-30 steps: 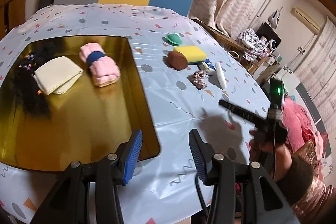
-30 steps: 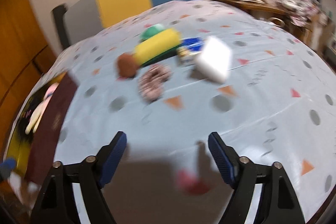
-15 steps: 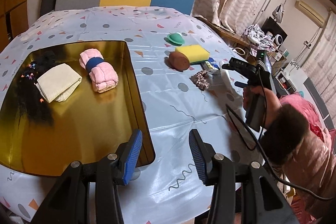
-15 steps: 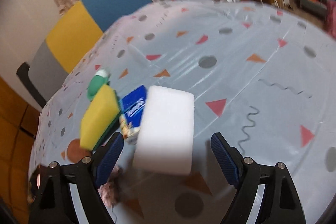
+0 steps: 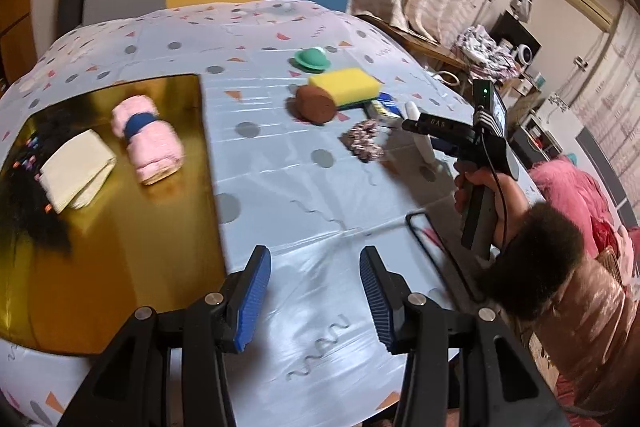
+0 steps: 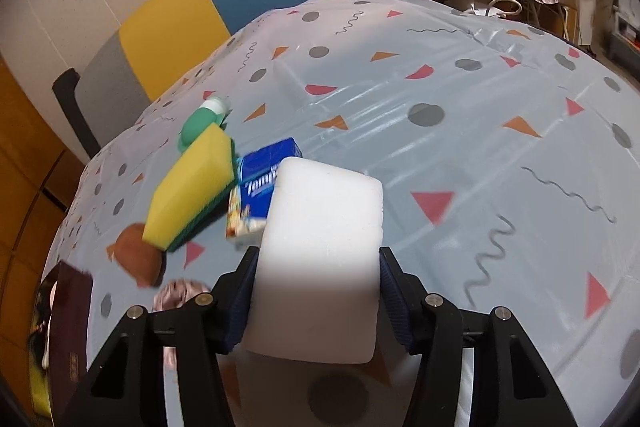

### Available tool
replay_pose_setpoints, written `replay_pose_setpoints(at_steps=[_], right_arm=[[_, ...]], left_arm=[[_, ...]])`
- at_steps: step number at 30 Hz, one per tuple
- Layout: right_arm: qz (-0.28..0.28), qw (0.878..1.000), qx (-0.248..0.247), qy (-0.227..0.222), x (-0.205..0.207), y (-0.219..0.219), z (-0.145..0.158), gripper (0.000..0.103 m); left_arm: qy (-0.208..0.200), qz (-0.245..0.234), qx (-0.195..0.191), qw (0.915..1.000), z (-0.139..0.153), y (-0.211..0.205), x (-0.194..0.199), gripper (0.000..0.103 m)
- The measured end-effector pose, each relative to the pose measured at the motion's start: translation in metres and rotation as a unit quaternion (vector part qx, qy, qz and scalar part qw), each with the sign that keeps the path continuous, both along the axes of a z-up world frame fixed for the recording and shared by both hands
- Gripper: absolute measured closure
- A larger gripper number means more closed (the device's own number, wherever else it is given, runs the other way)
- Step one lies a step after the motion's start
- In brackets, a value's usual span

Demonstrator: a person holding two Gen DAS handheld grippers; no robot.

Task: Organize rigid objects
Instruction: 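Reach the right tool to the white sponge block and grasp it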

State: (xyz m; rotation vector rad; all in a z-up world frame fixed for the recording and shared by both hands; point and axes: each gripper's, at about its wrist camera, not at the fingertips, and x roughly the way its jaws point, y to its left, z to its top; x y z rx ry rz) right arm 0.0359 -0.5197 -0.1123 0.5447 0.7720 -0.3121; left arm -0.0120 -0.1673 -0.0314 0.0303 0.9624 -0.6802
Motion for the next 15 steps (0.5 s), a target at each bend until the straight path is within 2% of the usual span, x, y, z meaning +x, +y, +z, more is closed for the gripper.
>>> replay_pose_setpoints(at_steps=[8,10,15], right_arm=[[-0.012,0.998,-0.059,0.008,-0.051,0.003,0.005,0.045],[-0.008,0.997,-0.080,0.011,-0.056,0.008,0.000,0.045],[-0.022,0.998,-0.062,-0.006,-0.061,0.001,-0.003,0.045]], left_arm=[[0.013,-0.029,-0.001,0.9995,0.004,-0.056,0.018,0.056],[0.018,-0.034,0.009,0.9992,0.002,-0.073,0.026,0.055],[0.009,-0.039,0.031,0.9987,-0.010,-0.118,0.051,0.041]])
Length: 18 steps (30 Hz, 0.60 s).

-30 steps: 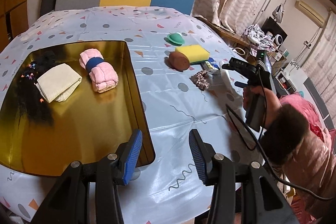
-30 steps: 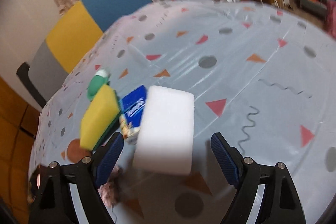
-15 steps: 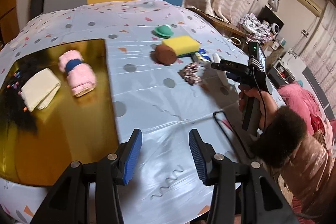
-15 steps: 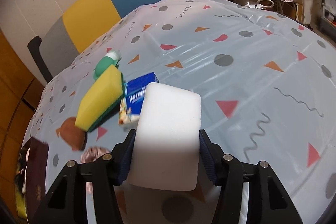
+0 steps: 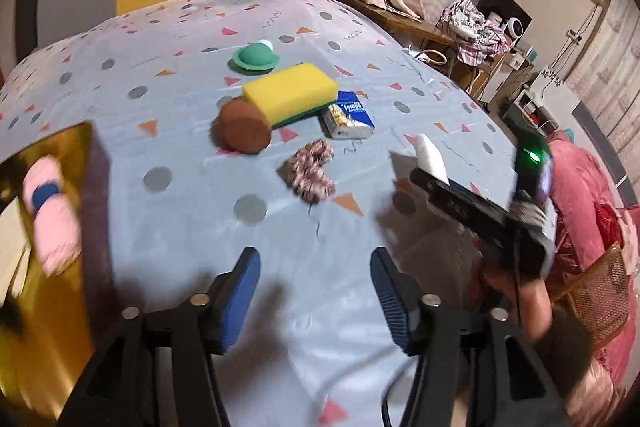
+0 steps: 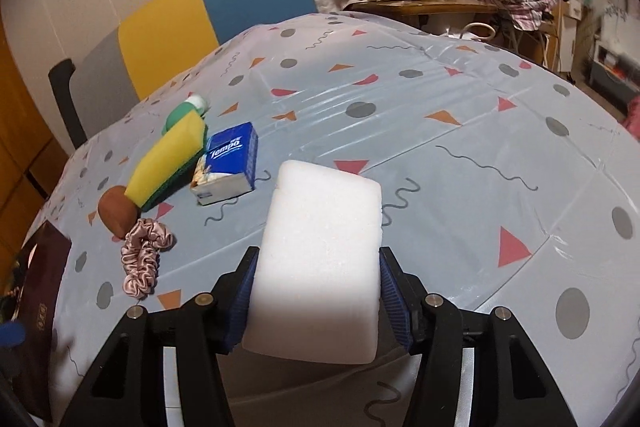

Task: Organize rigid objects
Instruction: 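Reach the right tool to the white sponge block and grasp it, then grasp the pink scrunchie with the left tool while the right holds the white sponge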

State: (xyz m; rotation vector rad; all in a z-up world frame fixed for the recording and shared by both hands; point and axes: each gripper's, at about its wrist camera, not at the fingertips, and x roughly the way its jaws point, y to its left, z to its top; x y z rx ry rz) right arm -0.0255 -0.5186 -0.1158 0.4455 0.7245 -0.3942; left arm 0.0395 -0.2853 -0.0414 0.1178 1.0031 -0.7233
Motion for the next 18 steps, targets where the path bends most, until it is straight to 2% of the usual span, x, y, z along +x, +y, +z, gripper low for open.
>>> replay_pose_setpoints(at_steps=[6,10,13,18], right_arm=[[-0.002,1.000,0.012,-0.019,-0.002,-0.002,-0.003,0.045],[-0.004,0.999,0.018,-0.028,-0.004,-0.004,-0.005,0.045],[-0.004,0.999,0.019,-0.029,-0.004,-0.004,-0.005,0.045],[-0.004,0.999,0.019,-0.031,-0.005,-0.005,-0.006,0.045]], left_arm=[[-0.006,-0.010,0.033,0.9994,-0.029,-0.049,0.039,0.041],[-0.001,-0.013,0.042,0.9990,-0.050,-0.072,0.059,0.041],[-0.003,-0.006,0.060,0.9982,-0.061,-0.083,0.070,0.041],[-0.018,0.004,0.056,0.9983,-0.068,-0.091,0.078,0.041]])
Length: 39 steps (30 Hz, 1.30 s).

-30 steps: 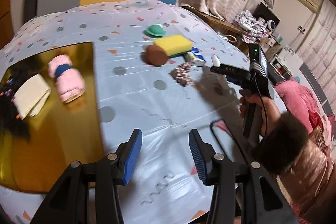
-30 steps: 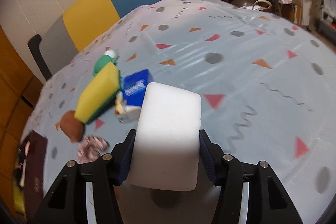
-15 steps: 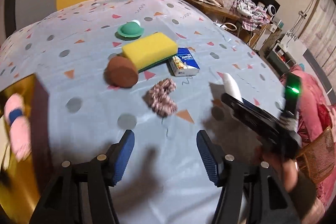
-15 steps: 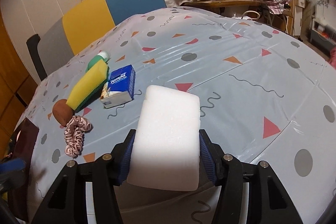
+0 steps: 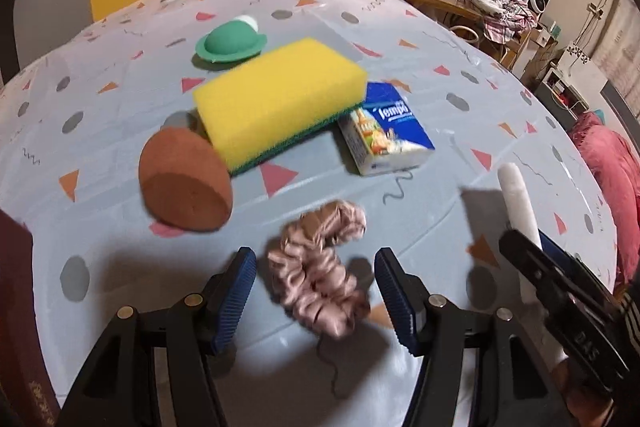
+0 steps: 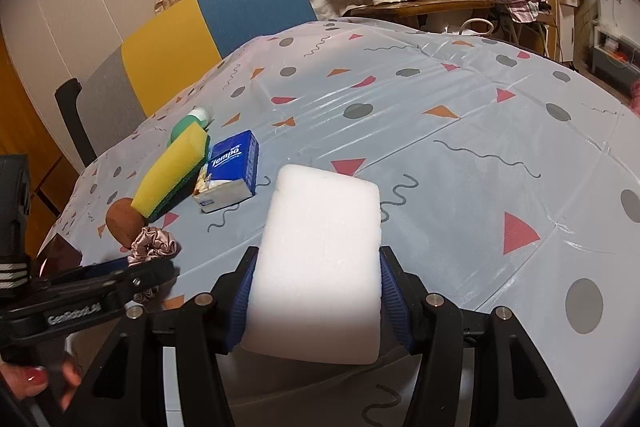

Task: Organize rigid objects
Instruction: 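Grasp the pink scrunchie with the left tool while the right holds the white sponge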

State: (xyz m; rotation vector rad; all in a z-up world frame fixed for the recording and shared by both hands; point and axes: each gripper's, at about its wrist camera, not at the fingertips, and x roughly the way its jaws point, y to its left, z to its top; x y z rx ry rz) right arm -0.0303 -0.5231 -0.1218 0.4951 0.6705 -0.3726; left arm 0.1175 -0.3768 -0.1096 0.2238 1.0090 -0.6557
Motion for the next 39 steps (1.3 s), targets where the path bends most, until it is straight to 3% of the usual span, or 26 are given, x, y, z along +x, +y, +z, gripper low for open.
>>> replay_pose_setpoints(at_steps=[5,7,9,13,20,31,39], right_arm=[[0.000,1.000,0.005,-0.005,-0.001,-0.001,-0.001,0.044],[0.000,1.000,0.005,-0.005,-0.001,-0.001,-0.001,0.044],[0.000,1.000,0.004,-0.005,-0.001,-0.001,-0.001,0.044],[0.000,1.000,0.004,-0.005,-0.001,-0.001,-0.001,0.044],[-0.001,1.000,0.002,-0.004,-0.001,-0.001,-0.001,0.044],[-0.002,1.000,-0.007,0.004,0.000,0.001,-0.001,0.044],[-0.003,1.000,-0.019,0.014,0.003,0.004,0.000,0.044]], left_arm=[[-0.004,0.009,-0.019,0.9998,-0.002,0.000,0.000,0.044],[-0.013,0.018,-0.017,0.9996,-0.002,0.004,-0.002,0.061],[-0.015,0.025,-0.022,0.9993,-0.002,0.009,-0.003,0.072],[-0.015,0.019,-0.034,0.9991,-0.003,0.018,-0.009,0.079],[0.000,0.025,-0.061,0.9978,0.001,0.035,-0.026,0.085],[0.021,0.038,-0.112,0.9928,0.021,0.081,-0.061,0.086],[0.004,0.051,-0.149,0.9876,0.052,0.136,-0.085,0.086]])
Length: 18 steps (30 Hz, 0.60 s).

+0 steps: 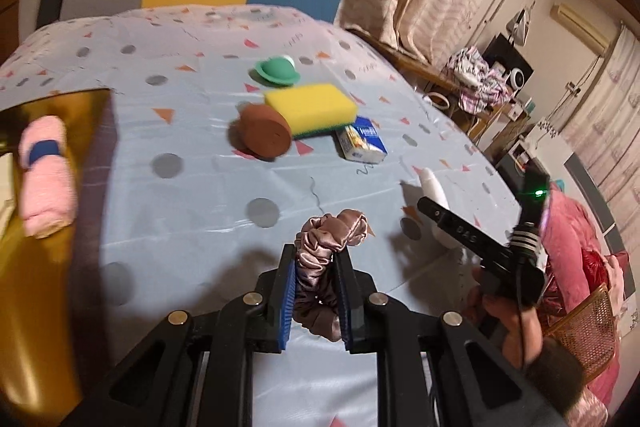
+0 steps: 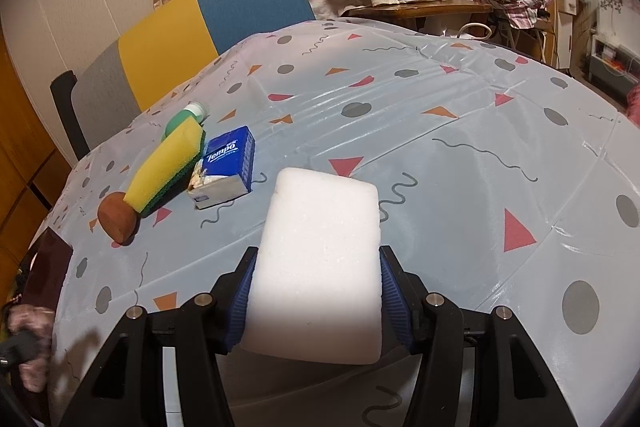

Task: Organize rigid objects
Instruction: 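Grasp the pink scrunchie with the left tool while the right holds the white sponge, then carry the pink scrunchie into the gold tray and open the left tool while right holds sponge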

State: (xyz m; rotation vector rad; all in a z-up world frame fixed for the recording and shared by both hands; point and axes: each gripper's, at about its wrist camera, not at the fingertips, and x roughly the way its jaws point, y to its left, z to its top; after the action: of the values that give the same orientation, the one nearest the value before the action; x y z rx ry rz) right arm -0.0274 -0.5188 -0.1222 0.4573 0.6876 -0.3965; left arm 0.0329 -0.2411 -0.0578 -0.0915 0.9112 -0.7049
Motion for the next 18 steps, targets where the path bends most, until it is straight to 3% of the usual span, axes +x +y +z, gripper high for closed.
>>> replay_pose_setpoints(at_steps=[9,18], right_arm=[[-0.001,1.000,-0.012,0.010,0.002,0.003,0.000,0.044],[-0.002,0.999,-0.036,0.031,0.007,0.009,0.001,0.044]], left_arm=[[-0.013,0.072,-0.020,0.9971,0.022,0.098,-0.005,0.086],[-0.005,0.189,-0.020,0.9817,0.014,0.211,0.008,0.086]])
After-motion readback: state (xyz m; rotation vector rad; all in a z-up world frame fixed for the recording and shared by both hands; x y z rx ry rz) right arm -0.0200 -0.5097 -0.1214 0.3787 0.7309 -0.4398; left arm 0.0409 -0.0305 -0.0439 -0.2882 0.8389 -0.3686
